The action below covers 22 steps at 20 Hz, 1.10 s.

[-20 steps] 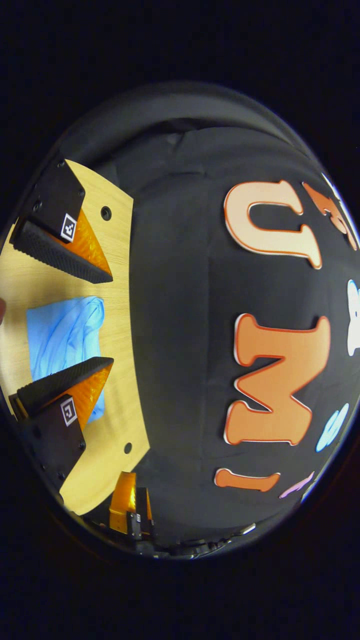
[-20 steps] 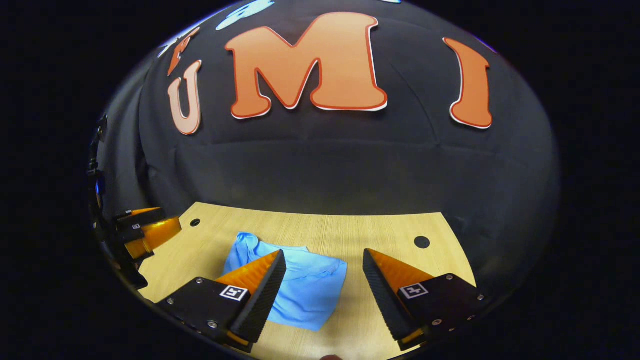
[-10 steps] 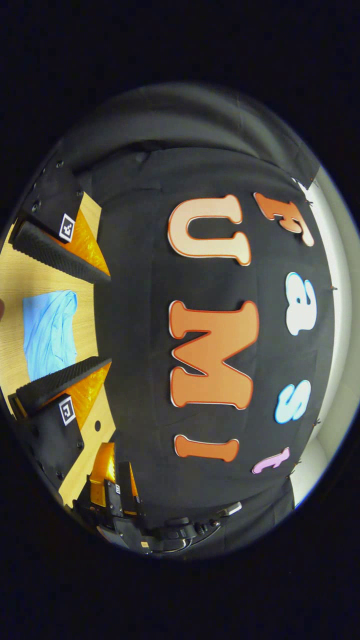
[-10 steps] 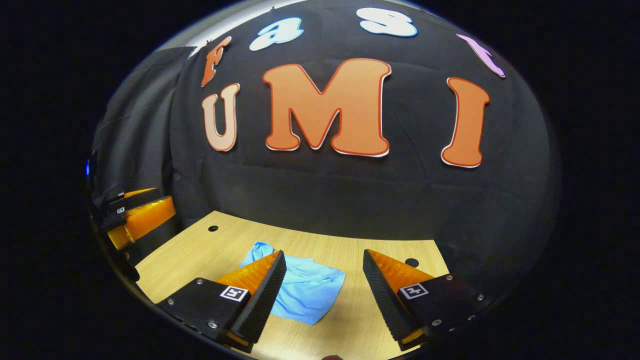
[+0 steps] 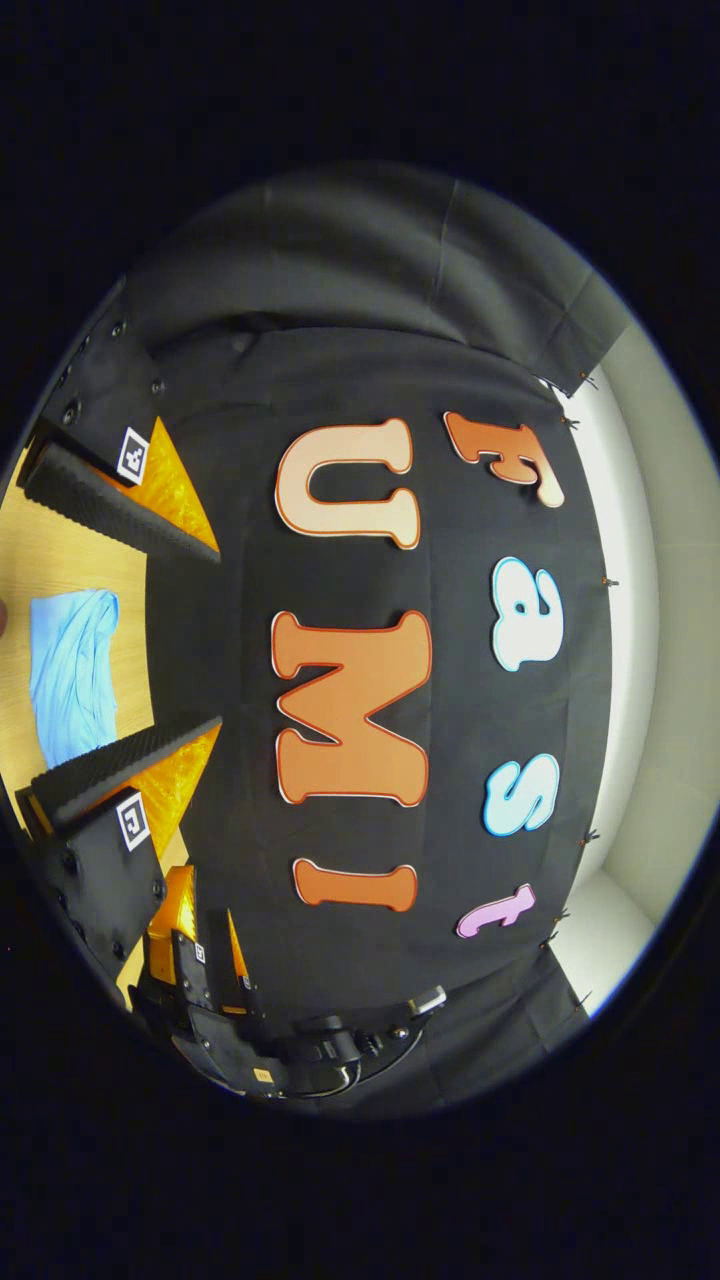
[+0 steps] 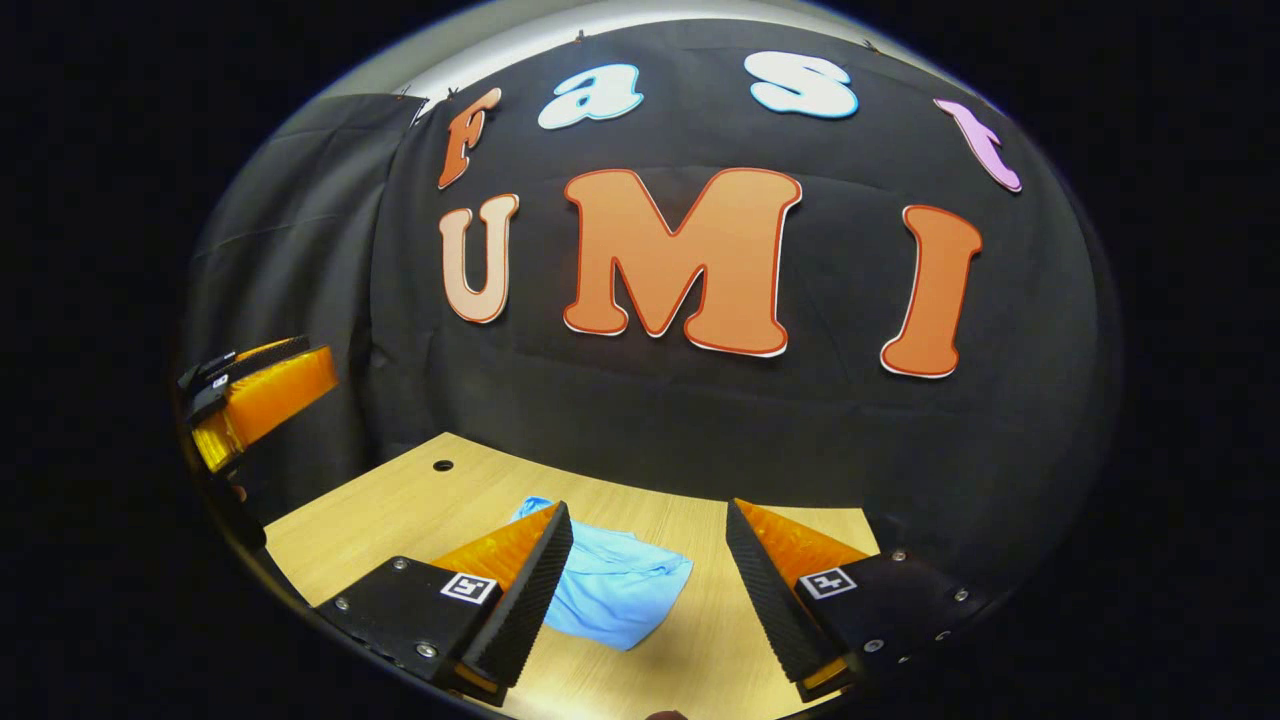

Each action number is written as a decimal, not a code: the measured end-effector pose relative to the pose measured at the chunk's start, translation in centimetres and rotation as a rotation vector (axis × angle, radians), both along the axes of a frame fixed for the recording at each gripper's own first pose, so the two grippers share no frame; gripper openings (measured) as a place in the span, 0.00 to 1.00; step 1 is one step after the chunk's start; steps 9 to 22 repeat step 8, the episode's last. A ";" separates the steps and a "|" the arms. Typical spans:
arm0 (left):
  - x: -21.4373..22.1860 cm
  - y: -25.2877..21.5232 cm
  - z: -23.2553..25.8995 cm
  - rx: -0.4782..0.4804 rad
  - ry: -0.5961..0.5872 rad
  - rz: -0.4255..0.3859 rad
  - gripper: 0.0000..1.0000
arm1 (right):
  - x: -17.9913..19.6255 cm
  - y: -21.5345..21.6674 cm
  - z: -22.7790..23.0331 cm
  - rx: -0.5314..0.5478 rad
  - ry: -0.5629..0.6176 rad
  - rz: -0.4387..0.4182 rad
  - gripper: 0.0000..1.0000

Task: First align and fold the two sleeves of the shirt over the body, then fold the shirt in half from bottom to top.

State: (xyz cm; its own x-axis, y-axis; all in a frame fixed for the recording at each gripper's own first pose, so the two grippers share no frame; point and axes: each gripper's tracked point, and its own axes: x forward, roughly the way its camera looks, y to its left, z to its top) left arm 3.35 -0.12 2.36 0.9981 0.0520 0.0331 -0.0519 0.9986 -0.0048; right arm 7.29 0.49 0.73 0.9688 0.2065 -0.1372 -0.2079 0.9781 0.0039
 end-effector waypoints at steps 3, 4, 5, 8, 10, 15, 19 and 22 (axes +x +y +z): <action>-0.4 -0.9 2.7 0.048 -0.051 -0.021 0.96 | -0.1 -0.5 1.7 0.070 -0.015 -0.014 0.94; -0.4 -1.2 3.3 0.076 -0.067 -0.023 0.94 | -0.1 -0.7 2.0 0.085 -0.017 -0.022 0.94; -0.4 -1.8 3.8 0.085 -0.086 -0.035 0.94 | -0.1 -1.1 2.5 0.094 -0.027 -0.029 0.94; -0.5 -3.1 4.4 0.072 -0.107 -0.061 0.96 | -0.7 -2.2 3.8 0.097 -0.069 -0.053 0.94; -0.5 -3.1 4.4 0.072 -0.107 -0.061 0.96 | -0.7 -2.2 3.8 0.097 -0.069 -0.053 0.94; -0.5 -3.1 4.4 0.072 -0.107 -0.061 0.96 | -0.7 -2.2 3.8 0.097 -0.069 -0.053 0.94; -0.5 -3.1 4.4 0.072 -0.107 -0.061 0.96 | -0.7 -2.2 3.8 0.097 -0.069 -0.053 0.94; -0.5 -3.1 4.4 0.072 -0.107 -0.061 0.96 | -0.7 -2.2 3.8 0.097 -0.069 -0.053 0.94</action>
